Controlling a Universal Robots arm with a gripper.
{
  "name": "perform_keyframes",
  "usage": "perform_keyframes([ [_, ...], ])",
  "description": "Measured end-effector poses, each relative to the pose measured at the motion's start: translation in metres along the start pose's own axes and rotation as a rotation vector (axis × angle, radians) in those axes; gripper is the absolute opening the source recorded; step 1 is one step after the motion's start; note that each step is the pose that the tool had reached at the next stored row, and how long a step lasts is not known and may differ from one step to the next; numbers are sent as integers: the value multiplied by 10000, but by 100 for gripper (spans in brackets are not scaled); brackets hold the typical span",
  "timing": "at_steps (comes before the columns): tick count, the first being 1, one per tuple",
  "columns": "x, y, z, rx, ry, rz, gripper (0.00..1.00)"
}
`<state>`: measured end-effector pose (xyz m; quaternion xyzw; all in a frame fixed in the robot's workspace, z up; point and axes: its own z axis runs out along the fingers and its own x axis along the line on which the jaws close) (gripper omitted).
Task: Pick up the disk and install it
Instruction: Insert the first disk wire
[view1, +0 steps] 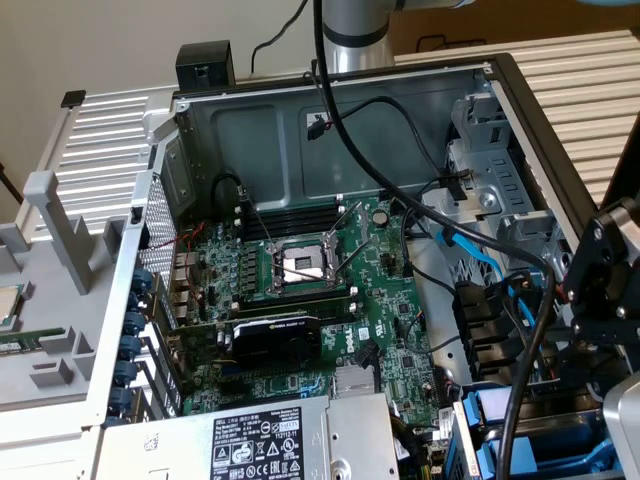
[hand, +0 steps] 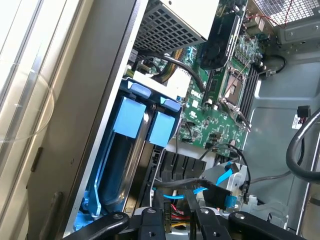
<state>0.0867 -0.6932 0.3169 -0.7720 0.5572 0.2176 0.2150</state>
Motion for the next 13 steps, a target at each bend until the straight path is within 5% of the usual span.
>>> perform_keyframes([
  [3,0,1,0,-7,-2,6,20],
  [13,-1,12,5,-33,-13,24,20],
])
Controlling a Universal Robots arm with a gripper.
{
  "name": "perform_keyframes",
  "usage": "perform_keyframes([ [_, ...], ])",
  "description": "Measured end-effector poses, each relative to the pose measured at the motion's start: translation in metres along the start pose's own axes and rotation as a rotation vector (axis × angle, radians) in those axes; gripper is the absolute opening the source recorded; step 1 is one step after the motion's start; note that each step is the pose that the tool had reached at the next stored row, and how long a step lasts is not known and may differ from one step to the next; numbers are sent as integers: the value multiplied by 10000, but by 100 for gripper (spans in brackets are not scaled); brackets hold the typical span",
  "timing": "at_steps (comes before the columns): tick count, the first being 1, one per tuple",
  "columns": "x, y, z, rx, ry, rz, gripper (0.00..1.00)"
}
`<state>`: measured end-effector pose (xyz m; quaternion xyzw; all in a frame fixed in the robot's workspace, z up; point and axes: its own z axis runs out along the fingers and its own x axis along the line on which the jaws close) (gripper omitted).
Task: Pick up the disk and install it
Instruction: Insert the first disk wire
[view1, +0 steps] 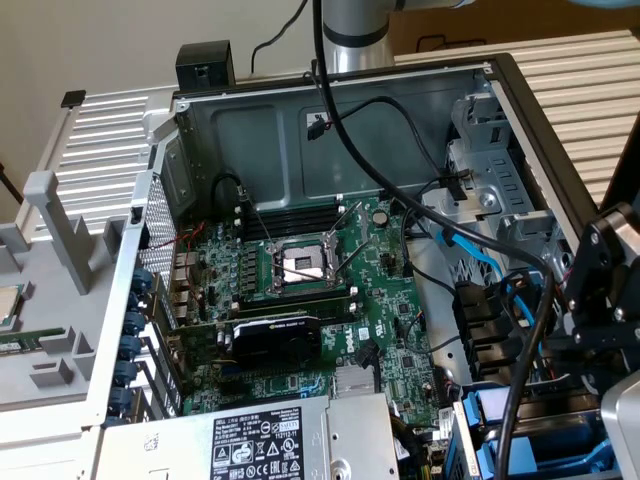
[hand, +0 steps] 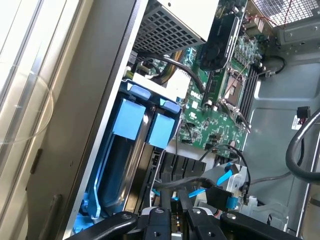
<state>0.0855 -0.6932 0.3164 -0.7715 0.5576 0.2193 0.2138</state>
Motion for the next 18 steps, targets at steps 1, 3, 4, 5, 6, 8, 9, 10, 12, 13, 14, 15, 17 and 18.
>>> perform_keyframes([
  [1,-1,7,1,0,-4,4,20],
  [3,-3,10,2,-20,-11,14,20],
  [4,-3,10,1,-31,-15,24,20],
  [5,-4,10,1,-34,-17,26,20],
  [6,-5,11,0,-36,-17,28,20],
  [8,-5,11,0,-36,-18,28,20],
  [9,-7,12,0,-38,-17,28,20],
  [10,-8,14,0,-37,-16,29,20],
  [12,-9,20,2,-37,-17,28,20],
  [13,-9,21,3,-36,-18,28,20],
  [14,-9,23,3,-36,-20,27,20],
  [15,-9,25,4,-36,-20,27,20],
  [17,-11,28,3,-36,-18,28,16],
  [18,-11,29,3,-36,-18,27,16],
])
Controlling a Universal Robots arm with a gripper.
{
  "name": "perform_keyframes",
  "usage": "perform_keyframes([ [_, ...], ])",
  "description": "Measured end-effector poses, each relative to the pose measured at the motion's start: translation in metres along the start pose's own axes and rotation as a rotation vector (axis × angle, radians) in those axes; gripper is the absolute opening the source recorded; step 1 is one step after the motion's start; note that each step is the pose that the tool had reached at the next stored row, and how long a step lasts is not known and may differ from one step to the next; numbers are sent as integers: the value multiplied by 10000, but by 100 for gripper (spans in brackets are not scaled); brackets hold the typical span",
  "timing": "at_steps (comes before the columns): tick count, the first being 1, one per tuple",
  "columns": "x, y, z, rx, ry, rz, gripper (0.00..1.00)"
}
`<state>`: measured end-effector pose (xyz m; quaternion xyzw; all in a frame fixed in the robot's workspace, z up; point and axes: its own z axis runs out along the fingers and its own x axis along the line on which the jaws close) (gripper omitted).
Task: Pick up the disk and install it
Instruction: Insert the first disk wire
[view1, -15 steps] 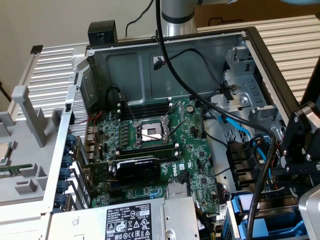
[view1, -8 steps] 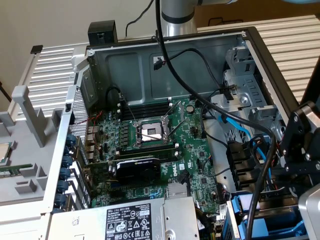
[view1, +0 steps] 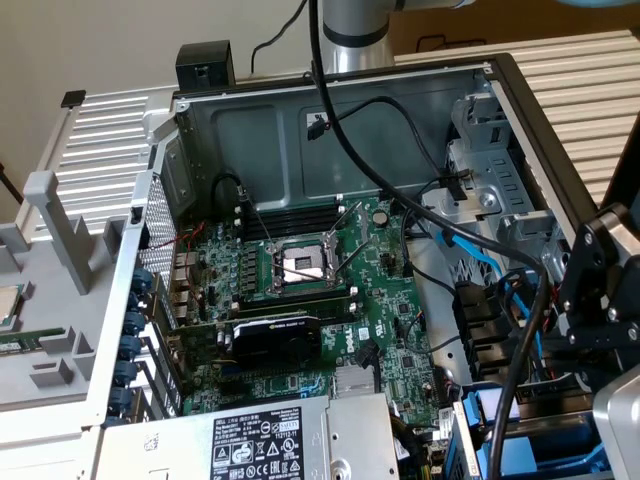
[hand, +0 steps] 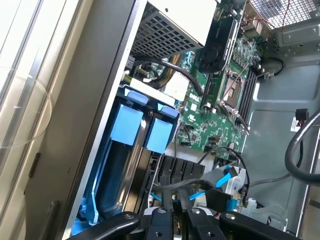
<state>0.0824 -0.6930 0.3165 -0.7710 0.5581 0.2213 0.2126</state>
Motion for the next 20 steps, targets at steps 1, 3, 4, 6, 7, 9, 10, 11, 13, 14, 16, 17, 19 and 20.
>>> perform_keyframes([
  [1,0,1,0,0,0,1,16],
  [3,-2,7,1,1,0,2,16],
  [4,-3,9,1,0,0,1,16],
  [6,-4,14,1,0,0,1,16],
  [7,-5,18,2,1,0,1,16],
  [9,-5,18,2,0,0,1,16],
  [10,-5,18,2,0,0,1,16],
  [11,-5,18,2,0,0,1,16],
  [13,-5,18,2,0,0,1,16],
  [14,-8,17,3,-2,6,2,16],
  [16,-11,16,6,-9,26,4,16],
  [17,-11,16,7,-9,29,4,16],
  [19,-14,15,7,-16,52,7,16],
  [20,-17,14,8,-23,78,10,16],
])
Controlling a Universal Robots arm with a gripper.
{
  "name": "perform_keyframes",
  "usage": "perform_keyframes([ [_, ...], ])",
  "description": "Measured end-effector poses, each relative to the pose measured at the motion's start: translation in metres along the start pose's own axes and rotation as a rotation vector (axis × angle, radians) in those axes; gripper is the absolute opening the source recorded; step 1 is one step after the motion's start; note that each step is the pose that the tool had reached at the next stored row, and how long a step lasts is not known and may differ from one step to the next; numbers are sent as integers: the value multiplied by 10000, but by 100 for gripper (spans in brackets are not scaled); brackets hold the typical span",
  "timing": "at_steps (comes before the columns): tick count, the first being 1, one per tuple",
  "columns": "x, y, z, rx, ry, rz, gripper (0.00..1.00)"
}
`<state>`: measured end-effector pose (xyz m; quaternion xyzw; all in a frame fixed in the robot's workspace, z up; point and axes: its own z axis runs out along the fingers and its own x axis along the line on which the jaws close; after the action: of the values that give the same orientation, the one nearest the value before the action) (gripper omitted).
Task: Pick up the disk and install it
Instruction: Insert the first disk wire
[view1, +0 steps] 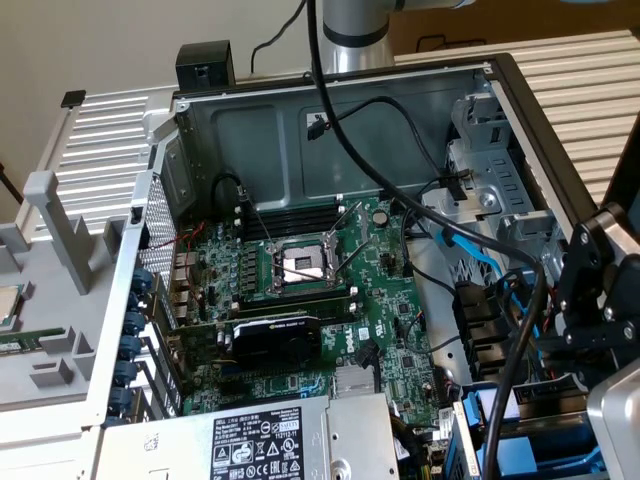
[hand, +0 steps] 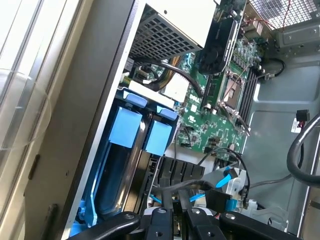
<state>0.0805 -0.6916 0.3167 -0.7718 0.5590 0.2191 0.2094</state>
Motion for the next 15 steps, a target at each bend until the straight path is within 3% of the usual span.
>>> perform_keyframes([
  [9,-97,-20,-79,-58,303,41,16],
  [12,-121,-23,-111,-95,486,80,16],
  [15,-137,-26,-134,-146,728,133,16],
])
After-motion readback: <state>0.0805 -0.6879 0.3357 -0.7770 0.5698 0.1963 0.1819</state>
